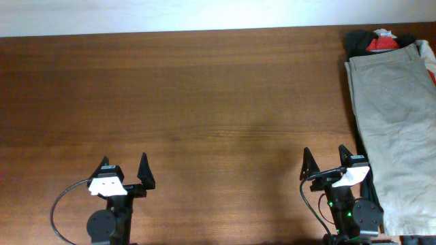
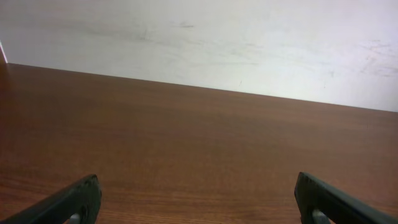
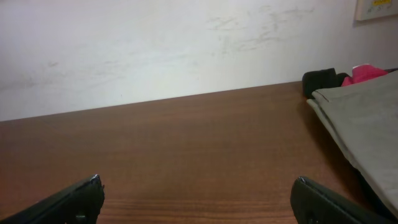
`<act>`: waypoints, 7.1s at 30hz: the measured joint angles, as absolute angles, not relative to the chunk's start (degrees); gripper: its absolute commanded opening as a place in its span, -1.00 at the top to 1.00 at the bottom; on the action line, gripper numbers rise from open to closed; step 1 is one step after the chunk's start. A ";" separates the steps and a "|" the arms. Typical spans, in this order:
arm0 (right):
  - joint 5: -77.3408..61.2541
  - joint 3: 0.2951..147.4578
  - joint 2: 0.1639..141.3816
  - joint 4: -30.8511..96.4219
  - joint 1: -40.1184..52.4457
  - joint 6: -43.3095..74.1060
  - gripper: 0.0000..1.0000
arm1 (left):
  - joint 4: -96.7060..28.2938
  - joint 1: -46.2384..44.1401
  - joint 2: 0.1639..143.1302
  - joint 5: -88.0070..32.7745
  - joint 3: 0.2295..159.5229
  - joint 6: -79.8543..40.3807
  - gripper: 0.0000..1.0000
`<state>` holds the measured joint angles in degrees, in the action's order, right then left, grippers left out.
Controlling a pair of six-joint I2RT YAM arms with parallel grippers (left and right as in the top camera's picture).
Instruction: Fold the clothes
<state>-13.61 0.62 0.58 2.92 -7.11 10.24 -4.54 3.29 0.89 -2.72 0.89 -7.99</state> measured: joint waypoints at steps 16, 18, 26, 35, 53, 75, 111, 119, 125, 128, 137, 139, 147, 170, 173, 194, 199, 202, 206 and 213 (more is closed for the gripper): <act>-18.24 0.60 0.58 1.23 -7.11 15.64 -0.97 | -4.54 3.29 0.89 -2.70 0.89 -7.99 -0.98; -27.70 0.58 0.58 2.04 -7.11 25.80 -0.97 | -4.54 3.29 0.89 -2.70 0.89 -7.97 -0.98; -37.63 0.58 0.58 -1.08 -7.11 45.01 -0.97 | -4.54 3.29 0.89 -2.72 0.89 -7.97 -0.98; -35.81 7.99 2.39 -5.72 -7.11 43.33 -0.97 | -4.54 3.29 0.91 -2.70 0.89 -7.99 -0.98; 9.52 96.29 100.62 44.38 -7.07 3.75 -0.97 | -4.56 3.29 0.86 -2.31 0.91 -7.97 -0.98; 29.10 96.64 131.33 24.40 -10.66 -7.01 0.25 | -4.56 3.29 0.84 -2.28 0.91 -7.99 -0.98; 7.64 99.96 102.19 31.59 24.75 13.56 0.92 | -4.56 3.29 0.84 -2.28 0.91 -7.97 -0.98; 0.12 99.94 116.46 26.92 45.08 25.82 0.92 | -4.56 3.29 0.84 -2.28 0.91 -7.97 -0.98; -7.51 99.94 116.46 24.73 48.38 29.71 0.13 | -4.56 3.29 0.84 -2.28 0.91 -7.99 -0.98; -8.86 99.94 116.42 25.08 48.69 29.98 0.10 | -4.56 3.29 0.84 -2.28 0.91 -7.97 -0.98; -7.81 101.03 104.75 52.90 29.82 26.55 -0.97 | -4.56 3.29 0.84 -2.31 0.91 -7.99 -0.98; -7.14 101.10 104.62 60.03 23.24 26.44 -0.97 | -4.56 3.29 0.84 -2.31 0.91 -7.99 -0.98; -1.67 101.08 105.47 69.69 4.29 26.33 -0.97 | -4.56 3.29 0.84 -2.31 0.91 -7.99 -0.98; -0.01 101.08 105.49 69.19 -15.94 26.30 -0.97 | 4.01 3.29 1.02 -17.04 1.65 -7.97 -0.98; 0.01 101.08 105.51 69.12 -15.94 26.28 -0.98 | 3.66 3.29 7.20 -18.09 6.39 -7.97 -0.98; 0.01 101.03 105.82 69.14 -15.94 26.11 -0.97 | -48.62 20.43 91.94 -14.90 72.55 8.38 -0.98; 0.01 101.03 105.82 69.17 -15.94 26.11 -0.97 | -48.60 22.65 94.76 -23.35 71.90 12.84 -0.98; 0.01 101.03 105.82 69.14 -15.94 26.11 -0.97 | -48.36 22.68 102.87 -24.75 71.66 13.37 -0.98; 0.01 101.03 105.82 69.17 -15.94 26.11 -0.97 | -46.57 22.68 108.81 -23.59 71.35 13.98 -0.98; 0.03 101.03 105.82 69.17 -15.94 26.13 -0.97 | -46.50 22.50 112.51 -23.90 72.03 15.46 -0.98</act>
